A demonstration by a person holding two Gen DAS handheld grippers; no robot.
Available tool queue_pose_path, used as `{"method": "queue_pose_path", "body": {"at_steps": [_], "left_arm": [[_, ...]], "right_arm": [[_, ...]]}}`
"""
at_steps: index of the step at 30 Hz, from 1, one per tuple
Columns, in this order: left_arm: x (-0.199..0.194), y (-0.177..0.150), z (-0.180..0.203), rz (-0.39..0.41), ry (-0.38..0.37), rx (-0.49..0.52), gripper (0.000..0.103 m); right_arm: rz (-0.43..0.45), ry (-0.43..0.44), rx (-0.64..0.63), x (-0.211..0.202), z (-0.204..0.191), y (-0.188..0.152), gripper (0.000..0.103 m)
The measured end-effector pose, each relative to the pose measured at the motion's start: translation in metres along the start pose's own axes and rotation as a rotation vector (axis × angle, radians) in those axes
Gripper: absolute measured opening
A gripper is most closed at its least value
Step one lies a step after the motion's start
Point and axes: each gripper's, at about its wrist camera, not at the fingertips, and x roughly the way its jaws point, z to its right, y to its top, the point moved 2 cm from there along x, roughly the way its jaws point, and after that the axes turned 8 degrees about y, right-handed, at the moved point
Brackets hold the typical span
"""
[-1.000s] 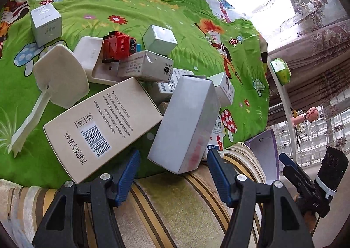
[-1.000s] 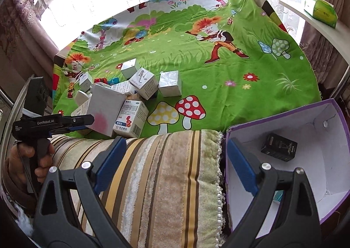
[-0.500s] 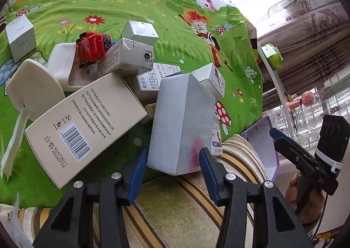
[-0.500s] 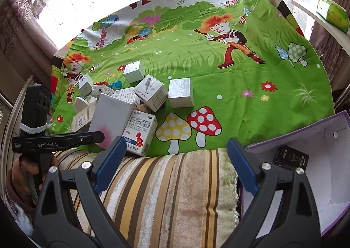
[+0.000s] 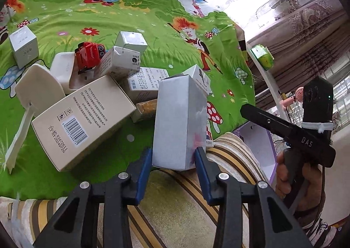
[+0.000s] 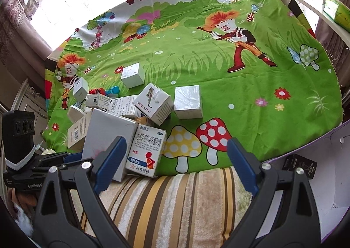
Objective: Organize rigid objects
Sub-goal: 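Grasp the tall pink-marked white box with the left tool while the right grasps the white cube box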
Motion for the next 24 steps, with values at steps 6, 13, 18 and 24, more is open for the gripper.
{"method": "queue_pose_path", "body": {"at_steps": [6,13,18,24], "left_arm": [[-0.012,-0.010,-0.003,0.034,-0.017,-0.041,0.040],[-0.024,-0.020,-0.007,0.068,-0.003,-0.072,0.040],[-0.028,-0.024,-0.007,0.086,0.013,-0.078,0.040],[-0.028,-0.027,-0.008,0.093,0.014,-0.084,0.040]], "right_arm": [[-0.005,-0.009,0.050,0.020,-0.009,0.017,0.094],[-0.019,-0.037,0.086,0.044,-0.018,0.032,0.094],[-0.031,-0.072,0.090,0.059,-0.023,0.038,0.089],[-0.063,-0.085,0.084,0.077,-0.023,0.039,0.071]]}}
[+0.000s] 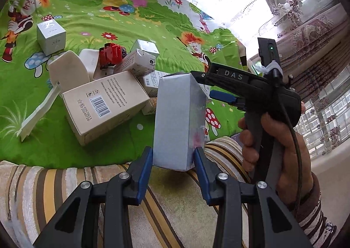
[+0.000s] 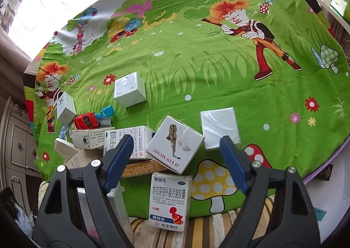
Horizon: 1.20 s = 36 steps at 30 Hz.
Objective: Organize rigid objects
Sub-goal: 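Grasp the tall pink-marked white box with the left tool while the right grasps the white cube box, then carry both boxes into the purple-rimmed box and open both tools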
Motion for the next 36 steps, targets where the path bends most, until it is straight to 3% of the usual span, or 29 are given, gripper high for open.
{"method": "queue_pose_path", "body": {"at_steps": [2,10,21,36], "left_arm": [[-0.001,0.000,-0.001,0.001,0.000,-0.004,0.040],[-0.006,0.001,-0.002,0.015,-0.004,-0.015,0.040],[-0.016,-0.006,0.016,0.042,-0.037,0.001,0.040],[-0.009,-0.020,0.080,0.003,-0.172,0.084,0.040]], "right_arm": [[-0.006,0.012,-0.001,0.003,0.002,-0.002,0.060],[0.081,0.059,-0.037,-0.022,-0.002,-0.013,0.059],[0.200,0.039,-0.082,-0.078,0.010,-0.048,0.059],[0.245,-0.025,0.032,-0.151,0.101,-0.109,0.059]]}}
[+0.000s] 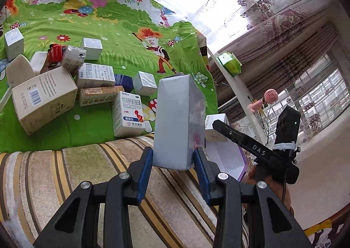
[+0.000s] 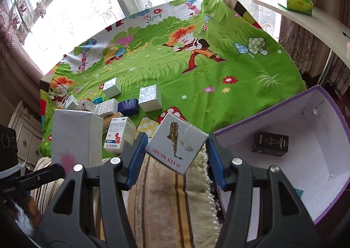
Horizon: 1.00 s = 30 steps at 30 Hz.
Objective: Organize rigid objects
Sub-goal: 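Carry both boxes into the purple-rimmed box and open both tools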
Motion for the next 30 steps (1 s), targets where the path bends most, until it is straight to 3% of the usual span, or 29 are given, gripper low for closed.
{"method": "queue_pose_path", "body": {"at_steps": [8,19,30], "left_arm": [[0.020,-0.007,0.041,-0.048,-0.039,0.068,0.040],[0.049,-0.016,0.093,-0.115,-0.084,0.161,0.040],[0.051,-0.019,0.090,-0.128,-0.085,0.148,0.044]], "right_arm": [[0.013,-0.077,0.052,-0.032,0.052,-0.018,0.059],[0.040,-0.144,0.086,-0.059,0.086,-0.027,0.060],[0.025,-0.118,0.087,-0.055,0.086,-0.028,0.068]]}}
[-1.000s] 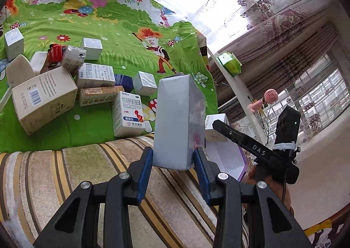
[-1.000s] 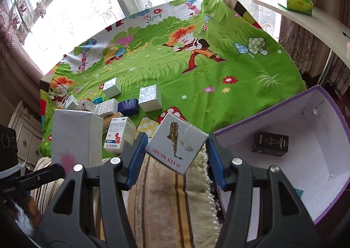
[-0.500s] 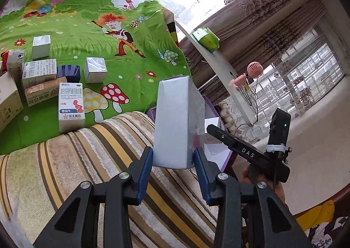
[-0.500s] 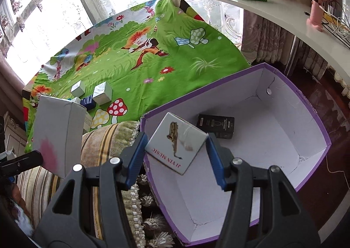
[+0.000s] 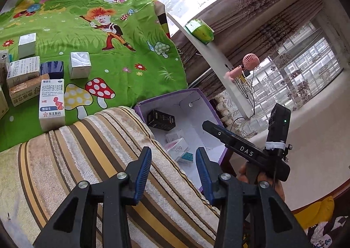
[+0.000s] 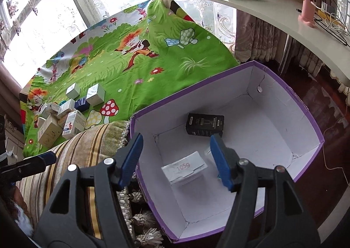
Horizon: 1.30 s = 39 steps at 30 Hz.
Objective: Organize rigid objects
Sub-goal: 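Carry both boxes into the purple-rimmed box and open both tools, then move both tools back over the table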
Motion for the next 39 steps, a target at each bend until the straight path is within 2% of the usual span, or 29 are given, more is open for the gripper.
{"method": "queue_pose_path", "body": {"at_steps": [8,13,17,31,39], "left_arm": [[-0.007,0.001,-0.005,0.021,0.008,-0.018,0.044],[-0.017,0.003,-0.012,0.044,0.041,-0.025,0.044],[-0.031,0.005,-0.024,0.081,0.076,-0.036,0.044],[-0.108,0.009,-0.118,0.246,0.263,-0.194,0.044],[-0.127,0.010,-0.151,0.267,0.404,-0.207,0.050]], "right_arm": [[-0.007,0.019,-0.014,0.002,-0.009,0.000,0.069],[-0.027,0.017,-0.048,0.007,-0.021,-0.001,0.069],[-0.037,0.051,-0.066,0.010,-0.034,-0.001,0.069],[-0.086,0.105,-0.150,0.030,-0.083,0.001,0.071],[-0.121,0.136,-0.226,0.050,-0.128,0.004,0.073]]}}
